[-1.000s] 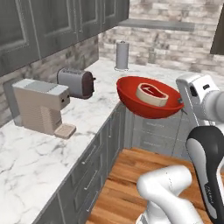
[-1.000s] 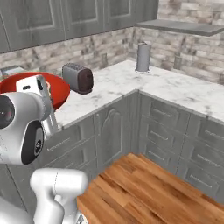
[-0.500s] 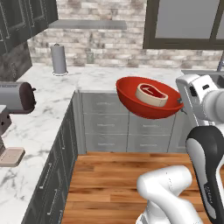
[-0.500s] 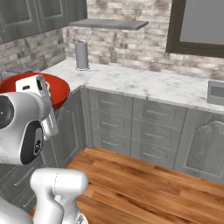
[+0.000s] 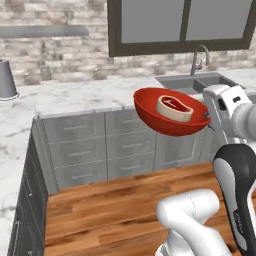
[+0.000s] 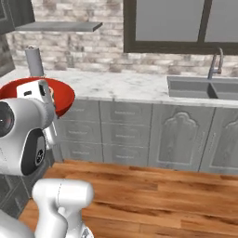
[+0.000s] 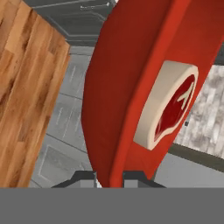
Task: Place one of the steaks on the plate and the other in the bowl. Then place the bowl in the fridge.
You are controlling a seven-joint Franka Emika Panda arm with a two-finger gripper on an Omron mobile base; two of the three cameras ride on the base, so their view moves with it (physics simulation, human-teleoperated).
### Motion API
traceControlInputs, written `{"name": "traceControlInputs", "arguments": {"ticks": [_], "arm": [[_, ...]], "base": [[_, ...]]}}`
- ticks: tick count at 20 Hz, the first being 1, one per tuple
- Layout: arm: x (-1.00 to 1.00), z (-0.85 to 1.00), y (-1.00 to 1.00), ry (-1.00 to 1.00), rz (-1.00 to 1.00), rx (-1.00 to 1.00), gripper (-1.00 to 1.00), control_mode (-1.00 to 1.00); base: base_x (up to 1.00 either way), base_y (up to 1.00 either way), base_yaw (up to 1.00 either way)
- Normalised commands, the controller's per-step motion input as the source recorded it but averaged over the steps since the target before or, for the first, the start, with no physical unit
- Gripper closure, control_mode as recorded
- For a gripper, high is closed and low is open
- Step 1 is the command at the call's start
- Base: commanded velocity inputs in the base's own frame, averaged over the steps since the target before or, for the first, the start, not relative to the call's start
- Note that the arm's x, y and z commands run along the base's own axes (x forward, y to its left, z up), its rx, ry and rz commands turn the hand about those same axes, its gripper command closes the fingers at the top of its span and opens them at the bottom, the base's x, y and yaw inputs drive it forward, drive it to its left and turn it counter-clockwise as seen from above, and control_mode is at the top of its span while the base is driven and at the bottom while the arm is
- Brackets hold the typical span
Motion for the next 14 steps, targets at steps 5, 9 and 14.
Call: {"name": "traceControlInputs", "arguments": {"ticks": [5,9,14], "arm": [[0.00,0.00,0.00,0.00,0.00,0.00,1.00,1.00],[0.00,0.00,0.00,0.00,0.00,0.00,1.00,1.00],[0.00,0.00,0.00,0.00,0.00,0.00,1.00,1.00]], "base": [[0.61,0.00,-0.28],[0.67,0.00,-0.30],[0.66,0.00,-0.34]]}}
